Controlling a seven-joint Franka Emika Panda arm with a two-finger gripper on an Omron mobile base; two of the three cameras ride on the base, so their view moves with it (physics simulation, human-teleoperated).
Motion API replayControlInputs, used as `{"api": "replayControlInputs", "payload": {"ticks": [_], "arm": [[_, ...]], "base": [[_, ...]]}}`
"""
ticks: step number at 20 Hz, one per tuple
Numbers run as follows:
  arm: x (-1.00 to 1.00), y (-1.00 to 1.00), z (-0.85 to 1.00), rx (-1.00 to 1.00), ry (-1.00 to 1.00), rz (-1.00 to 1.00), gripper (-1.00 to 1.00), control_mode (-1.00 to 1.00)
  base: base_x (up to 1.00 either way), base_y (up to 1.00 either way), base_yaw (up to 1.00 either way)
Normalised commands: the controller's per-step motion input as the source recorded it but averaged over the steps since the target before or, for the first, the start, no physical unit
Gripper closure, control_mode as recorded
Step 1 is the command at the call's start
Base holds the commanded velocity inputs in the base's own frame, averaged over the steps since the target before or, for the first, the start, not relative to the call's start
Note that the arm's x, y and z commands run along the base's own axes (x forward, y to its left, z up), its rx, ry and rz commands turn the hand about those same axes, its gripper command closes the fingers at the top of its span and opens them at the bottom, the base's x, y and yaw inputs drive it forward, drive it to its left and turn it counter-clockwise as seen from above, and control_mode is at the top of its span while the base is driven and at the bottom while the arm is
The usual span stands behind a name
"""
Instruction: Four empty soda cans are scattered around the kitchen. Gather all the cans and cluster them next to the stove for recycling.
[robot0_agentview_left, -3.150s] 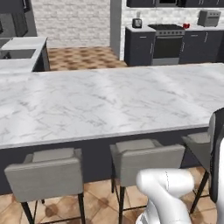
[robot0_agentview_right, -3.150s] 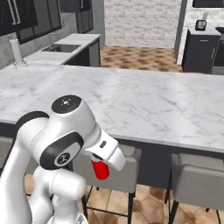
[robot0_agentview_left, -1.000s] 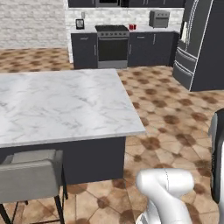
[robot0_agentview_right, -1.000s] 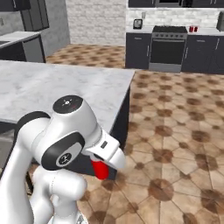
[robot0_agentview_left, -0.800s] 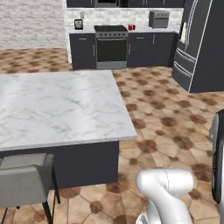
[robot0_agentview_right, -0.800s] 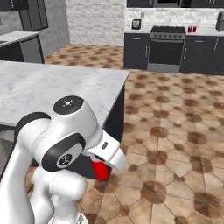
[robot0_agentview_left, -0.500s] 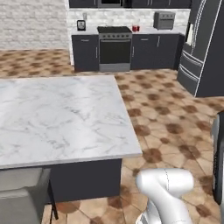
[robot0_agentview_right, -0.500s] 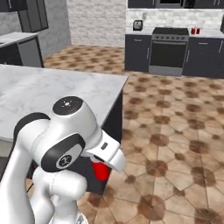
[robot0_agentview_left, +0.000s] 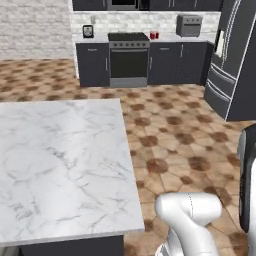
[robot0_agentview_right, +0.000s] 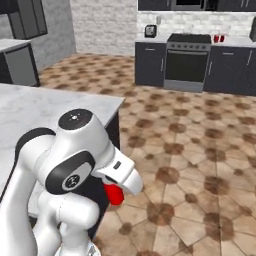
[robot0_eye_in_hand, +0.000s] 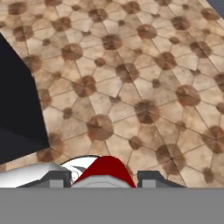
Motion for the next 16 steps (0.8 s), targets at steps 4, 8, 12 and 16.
{"api": "replayControlInputs", "payload": {"ticks": [4,8,12,16], "arm": [[0.0,0.0,0.0,0.0,0.0,0.0,1.0,1.0],[0.0,0.0,0.0,0.0,0.0,0.0,1.0,1.0],[0.0,0.0,0.0,0.0,0.0,0.0,1.0,1.0],[0.0,0.0,0.0,0.0,0.0,0.0,1.0,1.0]], "base": [[0.6,-0.9,0.02],[0.76,-0.57,0.04],[0.8,-0.48,0.06],[0.84,-0.24,0.07]]}}
